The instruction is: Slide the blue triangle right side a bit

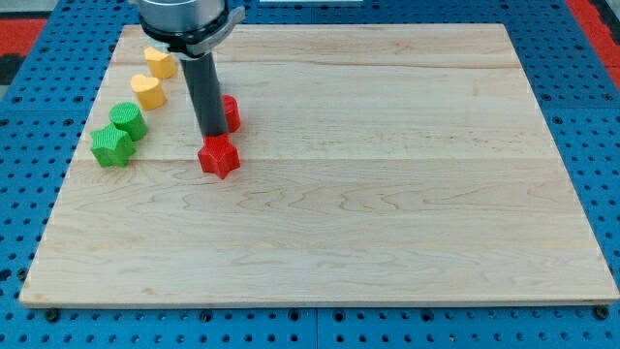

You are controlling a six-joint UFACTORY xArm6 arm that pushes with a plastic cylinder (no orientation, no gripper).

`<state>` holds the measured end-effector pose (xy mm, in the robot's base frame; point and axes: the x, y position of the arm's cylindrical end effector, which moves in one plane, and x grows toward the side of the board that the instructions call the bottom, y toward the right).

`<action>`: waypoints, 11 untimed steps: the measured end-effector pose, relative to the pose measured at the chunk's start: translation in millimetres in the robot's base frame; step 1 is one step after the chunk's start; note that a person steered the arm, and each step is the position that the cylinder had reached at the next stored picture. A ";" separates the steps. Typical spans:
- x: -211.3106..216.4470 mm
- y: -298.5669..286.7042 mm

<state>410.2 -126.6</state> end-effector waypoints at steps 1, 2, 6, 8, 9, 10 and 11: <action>-22.1 -31.6; -75.1 -36.3; -71.2 48.3; -50.2 50.8; -81.0 60.6; -107.3 139.7; -158.0 157.7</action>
